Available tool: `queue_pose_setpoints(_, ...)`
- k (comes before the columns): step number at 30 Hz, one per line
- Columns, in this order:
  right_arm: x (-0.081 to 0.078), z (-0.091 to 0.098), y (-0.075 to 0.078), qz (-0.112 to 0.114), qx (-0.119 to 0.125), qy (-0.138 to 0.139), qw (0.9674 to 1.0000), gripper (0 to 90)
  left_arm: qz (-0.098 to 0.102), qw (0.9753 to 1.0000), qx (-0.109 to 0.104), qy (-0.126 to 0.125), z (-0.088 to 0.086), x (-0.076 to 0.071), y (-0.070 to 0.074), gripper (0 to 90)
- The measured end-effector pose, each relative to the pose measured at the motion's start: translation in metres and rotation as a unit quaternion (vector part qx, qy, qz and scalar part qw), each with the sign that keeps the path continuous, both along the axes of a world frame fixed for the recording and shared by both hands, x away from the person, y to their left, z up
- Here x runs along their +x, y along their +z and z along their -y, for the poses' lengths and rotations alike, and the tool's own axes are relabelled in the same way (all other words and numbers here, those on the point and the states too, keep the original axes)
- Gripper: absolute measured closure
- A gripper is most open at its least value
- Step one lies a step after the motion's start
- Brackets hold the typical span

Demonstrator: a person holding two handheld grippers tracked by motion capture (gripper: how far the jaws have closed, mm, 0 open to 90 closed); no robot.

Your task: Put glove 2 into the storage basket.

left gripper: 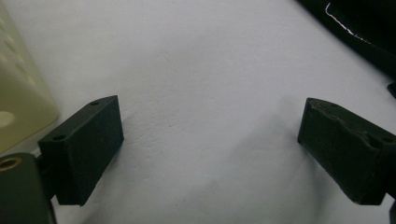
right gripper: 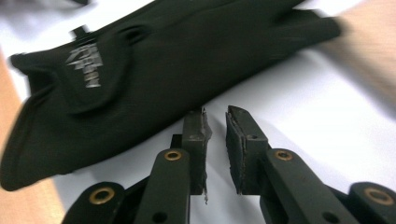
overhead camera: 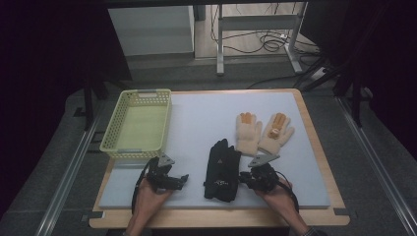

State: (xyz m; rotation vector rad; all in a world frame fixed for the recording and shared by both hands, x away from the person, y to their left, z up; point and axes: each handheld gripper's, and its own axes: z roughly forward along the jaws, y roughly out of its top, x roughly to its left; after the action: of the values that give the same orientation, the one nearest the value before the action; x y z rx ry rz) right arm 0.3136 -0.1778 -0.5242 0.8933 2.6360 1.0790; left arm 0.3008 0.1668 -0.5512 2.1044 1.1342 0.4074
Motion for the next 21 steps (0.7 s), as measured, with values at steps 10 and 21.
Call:
queue_pose_setpoints(10, -0.003, -0.038, -0.004, 0.011, 0.004, 0.035, 0.9993, 73.6, 0.000, 1.0000, 0.007, 0.005, -0.013, -0.002, 0.000, 5.1)
queue_pose_setpoints(21, 0.001, -0.056, 0.000, 0.013, 0.006, 0.051, 0.9986, 67.6, -0.004, 0.9998, 0.004, 0.021, -0.030, -0.002, -0.001, 5.4)
